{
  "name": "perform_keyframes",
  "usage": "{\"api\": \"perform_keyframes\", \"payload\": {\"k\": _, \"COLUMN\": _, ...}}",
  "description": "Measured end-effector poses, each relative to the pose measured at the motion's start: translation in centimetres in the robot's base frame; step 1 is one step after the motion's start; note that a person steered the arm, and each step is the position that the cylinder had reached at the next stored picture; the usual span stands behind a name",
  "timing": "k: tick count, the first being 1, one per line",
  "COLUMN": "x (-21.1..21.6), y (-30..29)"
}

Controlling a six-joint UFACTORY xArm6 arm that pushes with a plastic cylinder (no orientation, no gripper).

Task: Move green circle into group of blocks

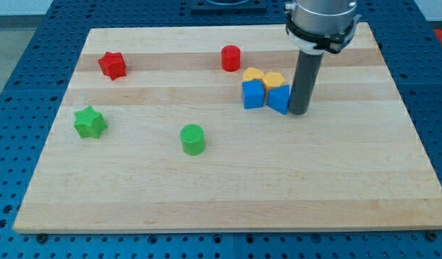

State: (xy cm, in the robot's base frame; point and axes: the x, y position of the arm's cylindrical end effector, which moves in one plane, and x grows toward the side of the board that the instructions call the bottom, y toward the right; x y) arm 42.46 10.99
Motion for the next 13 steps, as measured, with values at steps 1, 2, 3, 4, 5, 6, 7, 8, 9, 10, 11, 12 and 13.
{"api": "perform_keyframes", "payload": {"k": 1, "x": 0.1, "y": -0.6}}
{"api": "perform_keyframes", "payload": {"k": 2, "x": 1.5, "y": -0.1}}
{"api": "perform_keyframes", "payload": {"k": 3, "x": 7.7, "y": 0.5}}
{"api": "perform_keyframes", "payload": {"k": 4, "x": 11.4, "y": -3.0}}
{"api": "perform_keyframes", "payload": {"k": 5, "x": 12.0, "y": -8.6}}
{"api": "perform_keyframes", "payload": {"k": 6, "x": 12.0, "y": -14.4}}
{"api": "perform_keyframes", "payload": {"k": 7, "x": 10.1, "y": -18.5}}
{"api": "perform_keyframes", "payload": {"k": 8, "x": 5.9, "y": -16.6}}
{"api": "perform_keyframes", "payload": {"k": 9, "x": 4.3, "y": -14.2}}
{"api": "perform_keyframes", "payload": {"k": 10, "x": 5.7, "y": -17.3}}
{"api": "perform_keyframes", "payload": {"k": 11, "x": 5.6, "y": -23.4}}
{"api": "perform_keyframes", "payload": {"k": 12, "x": 2.6, "y": -24.3}}
{"api": "perform_keyframes", "payload": {"k": 13, "x": 0.2, "y": -21.7}}
